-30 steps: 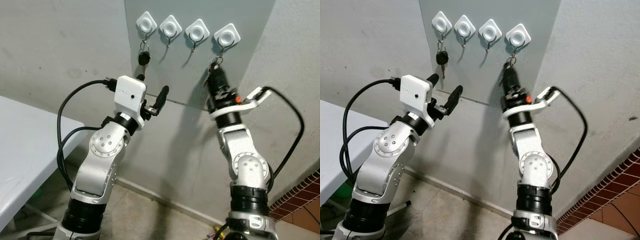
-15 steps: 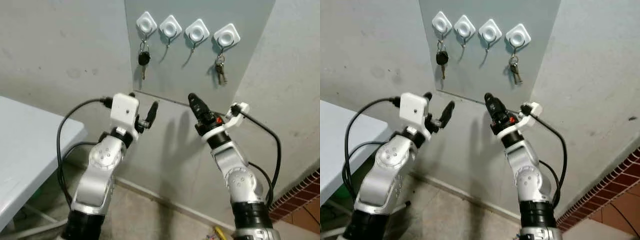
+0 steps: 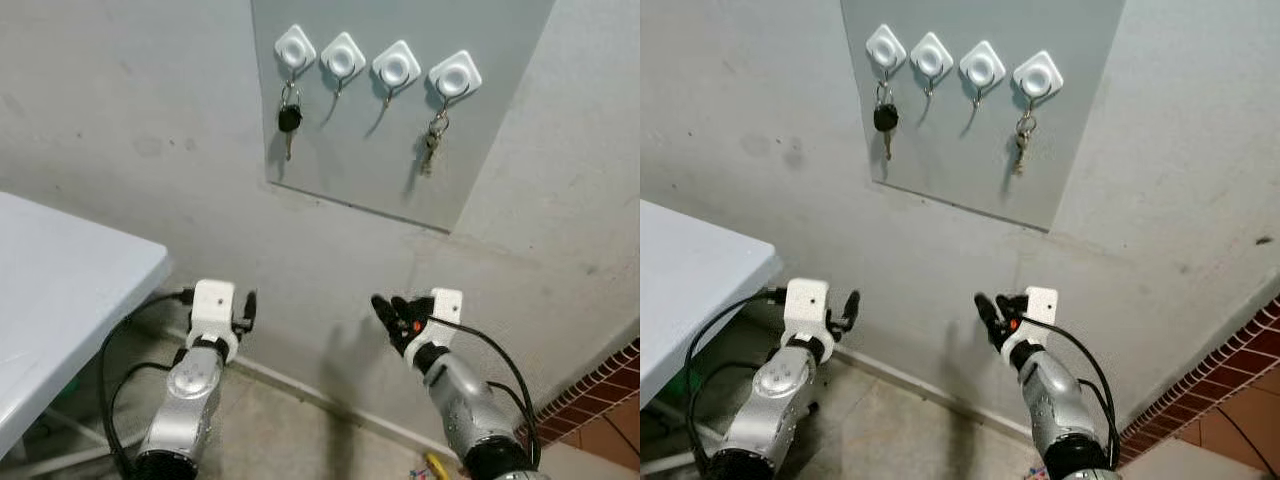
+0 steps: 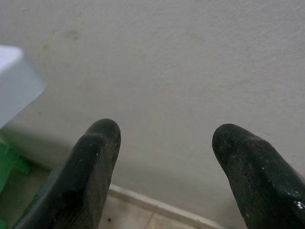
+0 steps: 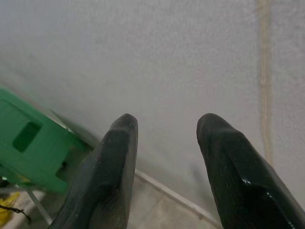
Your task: Hang keys on a hook
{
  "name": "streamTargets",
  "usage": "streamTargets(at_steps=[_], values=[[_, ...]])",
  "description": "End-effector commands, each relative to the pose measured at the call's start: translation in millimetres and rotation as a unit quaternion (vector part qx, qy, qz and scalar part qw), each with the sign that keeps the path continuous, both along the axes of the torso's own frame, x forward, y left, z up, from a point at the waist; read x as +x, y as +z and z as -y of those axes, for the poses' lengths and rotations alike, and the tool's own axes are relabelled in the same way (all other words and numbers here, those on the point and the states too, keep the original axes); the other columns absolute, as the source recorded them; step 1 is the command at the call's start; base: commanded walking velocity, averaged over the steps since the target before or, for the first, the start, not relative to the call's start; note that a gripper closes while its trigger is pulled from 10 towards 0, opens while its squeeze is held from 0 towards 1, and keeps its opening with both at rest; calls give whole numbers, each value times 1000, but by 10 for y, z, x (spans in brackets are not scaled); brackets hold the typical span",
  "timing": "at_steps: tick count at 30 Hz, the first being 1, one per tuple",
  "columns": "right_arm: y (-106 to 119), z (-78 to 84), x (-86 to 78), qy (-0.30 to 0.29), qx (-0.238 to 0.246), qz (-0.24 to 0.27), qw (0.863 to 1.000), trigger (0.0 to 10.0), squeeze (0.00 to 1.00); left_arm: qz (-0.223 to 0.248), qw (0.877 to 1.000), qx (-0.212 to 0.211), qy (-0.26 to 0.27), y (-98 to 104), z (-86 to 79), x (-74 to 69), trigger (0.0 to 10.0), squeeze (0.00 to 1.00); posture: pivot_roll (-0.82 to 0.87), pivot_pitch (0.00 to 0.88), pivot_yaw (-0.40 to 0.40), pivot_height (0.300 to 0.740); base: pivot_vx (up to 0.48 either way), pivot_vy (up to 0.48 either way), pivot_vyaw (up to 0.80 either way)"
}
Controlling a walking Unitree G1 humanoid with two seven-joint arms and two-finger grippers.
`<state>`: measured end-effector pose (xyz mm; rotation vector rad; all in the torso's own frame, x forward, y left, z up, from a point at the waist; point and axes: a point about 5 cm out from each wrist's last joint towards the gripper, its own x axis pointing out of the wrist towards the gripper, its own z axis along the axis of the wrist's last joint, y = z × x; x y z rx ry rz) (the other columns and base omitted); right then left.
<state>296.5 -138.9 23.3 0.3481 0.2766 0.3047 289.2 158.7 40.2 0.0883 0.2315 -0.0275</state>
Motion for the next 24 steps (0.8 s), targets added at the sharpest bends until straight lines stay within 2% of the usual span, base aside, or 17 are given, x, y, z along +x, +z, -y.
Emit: streamTargets(at_steps=[1, 3, 5, 7, 8, 10, 13, 14, 16, 21, 24], values=[[-166, 27, -91, 11, -61, -29, 998, 10000, 0, -55, 998, 8, 20, -306, -130, -125, 10000, 0, -81, 0, -13, 740, 0, 0, 0], [-406, 124, -279, 10, -112, -87, 990, 10000, 0, -130, 991, -10, 36, -620, -219, -341, 10000, 0, -84, 0, -13, 740, 0, 0, 0], [-504, 179, -371, 9, -140, -110, 984, 10000, 0, -158, 987, -2, 32, -729, -224, -432, 10000, 0, -90, 0, -11, 740, 0, 0, 0], [-583, 221, -450, 5, -152, -132, 979, 10000, 0, -181, 983, -5, 40, -819, -244, -519, 10000, 0, -92, 0, -11, 740, 0, 0, 0], [-583, 221, -450, 5, -152, -132, 979, 10000, 0, -181, 983, -5, 40, -819, -244, -519, 10000, 0, -92, 0, -11, 740, 0, 0, 0], [-653, 260, -530, 6, -176, -149, 973, 10000, 0, -206, 976, -25, 60, -908, -272, -612, 10000, 0, -98, 0, -12, 740, 0, 0, 0], [-784, 343, -699, 10, -216, -186, 958, 10000, 0, -249, 965, -29, 75, -1050, -301, -796, 10000, 0, -107, 0, -12, 740, 0, 0, 0], [-784, 343, -699, 10, -216, -186, 958, 10000, 0, -249, 965, -29, 75, -1050, -301, -796, 10000, 0, -107, 0, -12, 740, 0, 0, 0], [-857, 418, -809, -1, -228, -212, 950, 10000, 0, -264, 961, -37, 79, -1106, -307, -886, 10000, 0, -105, 0, -14, 740, 0, 0, 0], [-921, 451, -916, 0, -240, -231, 943, 10000, 0, -287, 953, -36, 95, -1176, -341, -1013, 10000, 0, -105, 0, -14, 740, 0, 0, 0], [-967, 479, -998, -3, -244, -247, 938, 10000, 0, -281, 953, -47, 100, -1175, -334, -1016, 10000, 0, -99, 0, -17, 740, 0, 0, 0]])
